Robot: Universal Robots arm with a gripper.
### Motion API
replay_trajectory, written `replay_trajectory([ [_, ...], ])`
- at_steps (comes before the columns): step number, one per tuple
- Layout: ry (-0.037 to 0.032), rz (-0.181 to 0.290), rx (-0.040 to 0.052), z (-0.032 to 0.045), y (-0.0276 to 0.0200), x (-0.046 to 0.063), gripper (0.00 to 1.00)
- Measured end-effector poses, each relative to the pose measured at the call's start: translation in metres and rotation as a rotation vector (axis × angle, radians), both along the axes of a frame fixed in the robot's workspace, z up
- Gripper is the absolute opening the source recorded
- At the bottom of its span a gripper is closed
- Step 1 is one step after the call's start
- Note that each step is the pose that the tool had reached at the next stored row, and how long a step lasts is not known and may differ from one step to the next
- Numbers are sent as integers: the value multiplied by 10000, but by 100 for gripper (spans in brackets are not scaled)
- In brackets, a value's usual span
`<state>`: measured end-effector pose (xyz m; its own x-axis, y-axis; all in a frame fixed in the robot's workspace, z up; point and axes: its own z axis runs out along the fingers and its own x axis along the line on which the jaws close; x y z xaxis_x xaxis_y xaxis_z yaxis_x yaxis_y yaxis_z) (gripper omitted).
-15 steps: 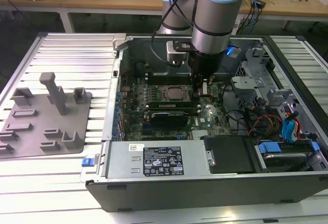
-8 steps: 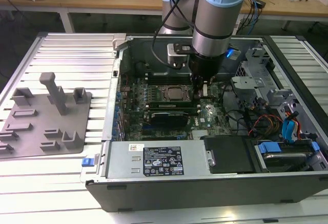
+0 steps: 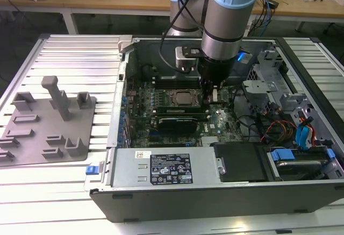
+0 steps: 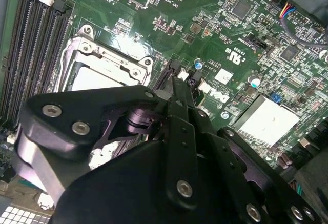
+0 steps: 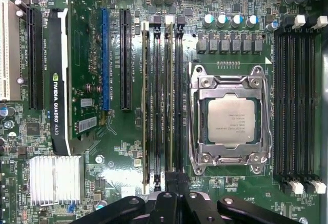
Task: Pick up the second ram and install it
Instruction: 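Press down the second ram until it locks into place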
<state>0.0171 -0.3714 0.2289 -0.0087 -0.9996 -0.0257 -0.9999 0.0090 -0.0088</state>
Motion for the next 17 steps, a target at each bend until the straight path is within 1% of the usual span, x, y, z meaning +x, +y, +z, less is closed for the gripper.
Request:
replay_trajectory([
  [2, -1, 0, -4, 151, 0, 0, 8],
  [5, 0, 0, -4, 156, 0, 0, 8],
  [6, -1, 1, -6, 157, -1, -17, 8],
  [7, -2, 1, -7, 157, -1, -58, 8],
  [8, -7, -1, -5, 155, 0, -168, 8],
  [11, -12, 0, -5, 154, 0, -370, 8],
  [14, -12, 1, -5, 154, 0, -538, 8],
  [17, -12, 1, -5, 148, 0, -663, 8],
])
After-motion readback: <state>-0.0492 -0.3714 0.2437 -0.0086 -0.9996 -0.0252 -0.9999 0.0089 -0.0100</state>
